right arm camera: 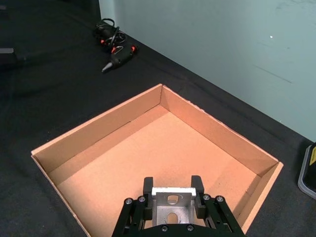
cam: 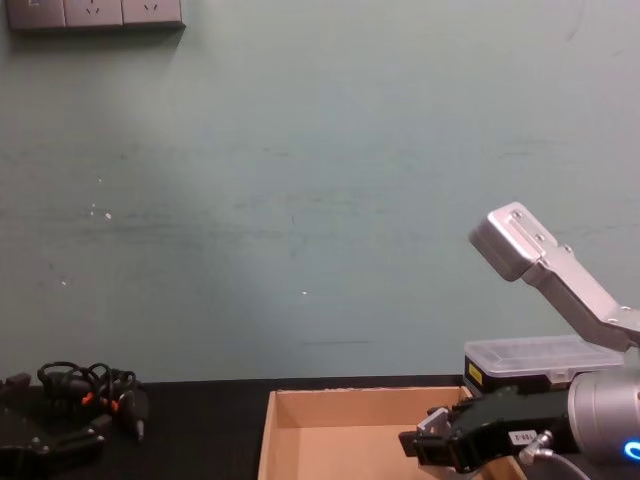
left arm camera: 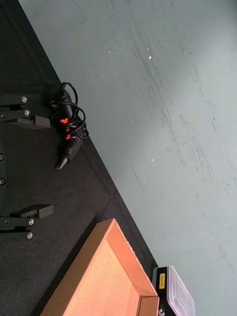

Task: Use one hand to pick up the angle iron from the table and place it into the box.

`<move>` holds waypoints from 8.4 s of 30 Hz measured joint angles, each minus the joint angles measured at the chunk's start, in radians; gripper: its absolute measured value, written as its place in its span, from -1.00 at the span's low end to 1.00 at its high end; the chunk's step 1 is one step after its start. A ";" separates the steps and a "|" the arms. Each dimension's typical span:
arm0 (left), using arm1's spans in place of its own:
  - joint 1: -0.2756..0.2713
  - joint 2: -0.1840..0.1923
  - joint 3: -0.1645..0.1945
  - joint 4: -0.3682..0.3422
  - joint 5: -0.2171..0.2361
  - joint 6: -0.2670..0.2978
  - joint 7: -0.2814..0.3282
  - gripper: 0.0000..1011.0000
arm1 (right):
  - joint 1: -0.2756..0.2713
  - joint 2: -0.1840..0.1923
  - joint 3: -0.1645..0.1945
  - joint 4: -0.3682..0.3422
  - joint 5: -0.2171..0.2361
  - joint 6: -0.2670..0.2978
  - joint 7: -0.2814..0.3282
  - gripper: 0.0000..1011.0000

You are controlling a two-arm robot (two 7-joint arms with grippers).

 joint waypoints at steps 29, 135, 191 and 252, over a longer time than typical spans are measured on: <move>0.000 0.000 0.000 0.000 0.000 0.000 0.000 0.98 | -0.085 0.034 0.081 -0.138 0.008 -0.009 -0.017 0.98; 0.000 0.000 0.000 0.000 0.000 0.000 0.000 0.98 | -0.171 0.153 -0.099 -0.403 0.140 0.336 0.032 -0.82; 0.000 0.000 0.000 0.000 0.000 0.000 0.000 0.98 | 0.026 -0.015 -0.077 -0.122 -0.017 0.197 -0.020 -0.88; 0.000 0.000 0.000 0.000 0.000 0.000 0.000 0.98 | -0.175 0.124 0.095 -0.399 0.049 0.052 0.074 0.99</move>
